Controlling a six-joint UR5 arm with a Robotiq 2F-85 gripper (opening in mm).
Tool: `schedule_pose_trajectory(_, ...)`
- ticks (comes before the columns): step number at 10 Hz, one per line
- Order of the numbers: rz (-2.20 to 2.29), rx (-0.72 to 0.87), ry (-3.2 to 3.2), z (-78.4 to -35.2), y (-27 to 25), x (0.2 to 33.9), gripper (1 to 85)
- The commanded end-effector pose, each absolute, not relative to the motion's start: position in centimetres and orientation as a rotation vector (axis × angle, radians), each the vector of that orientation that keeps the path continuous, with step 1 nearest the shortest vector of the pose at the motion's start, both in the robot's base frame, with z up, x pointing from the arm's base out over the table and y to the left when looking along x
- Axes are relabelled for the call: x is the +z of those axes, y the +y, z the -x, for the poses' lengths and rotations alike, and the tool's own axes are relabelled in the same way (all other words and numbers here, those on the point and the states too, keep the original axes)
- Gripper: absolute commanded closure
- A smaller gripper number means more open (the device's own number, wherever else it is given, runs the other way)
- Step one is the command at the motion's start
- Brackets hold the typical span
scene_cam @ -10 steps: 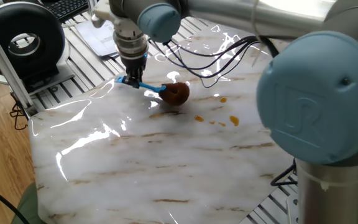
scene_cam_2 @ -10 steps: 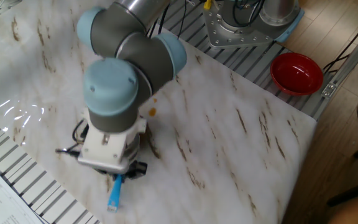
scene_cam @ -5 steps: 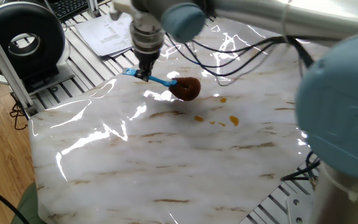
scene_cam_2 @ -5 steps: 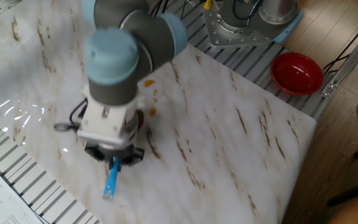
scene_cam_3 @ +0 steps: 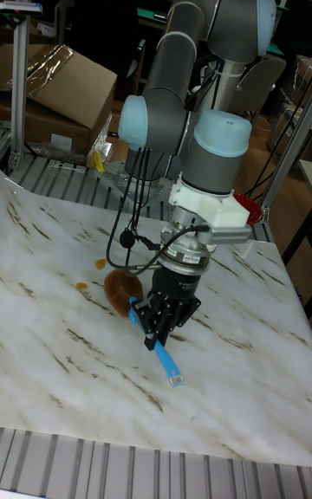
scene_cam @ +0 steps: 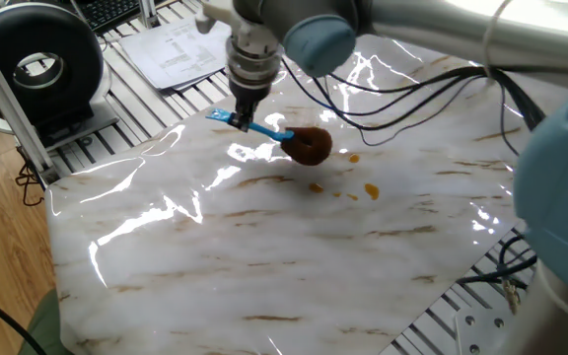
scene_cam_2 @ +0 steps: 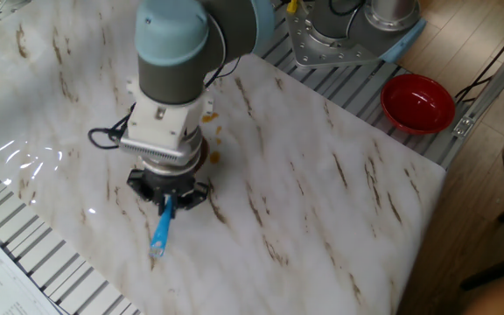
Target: Scrub the table with a brush
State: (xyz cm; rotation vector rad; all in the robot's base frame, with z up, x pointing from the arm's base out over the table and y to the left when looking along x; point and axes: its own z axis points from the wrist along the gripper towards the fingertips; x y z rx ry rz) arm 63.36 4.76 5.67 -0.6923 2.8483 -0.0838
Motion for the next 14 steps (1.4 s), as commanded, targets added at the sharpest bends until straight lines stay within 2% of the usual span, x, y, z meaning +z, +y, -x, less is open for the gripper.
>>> schedule_pose_trajectory(1,0.593,0.001,2.896,-61.7,5.4,5.7,84.7)
schedule_pose_trajectory(3,0.399,-0.010,2.903,-62.4,5.0,5.8,84.7)
schedule_pose_trajectory(4,0.324,-0.069,2.911,-62.5,3.9,5.8,84.7)
schedule_pose_trajectory(8,0.323,-0.065,2.891,-60.7,0.8,7.0,84.7)
schedule_pose_trajectory(10,0.259,-0.004,2.873,-59.4,1.8,7.9,84.7)
schedule_pose_trajectory(14,0.170,0.015,2.778,-60.7,5.0,6.5,84.7)
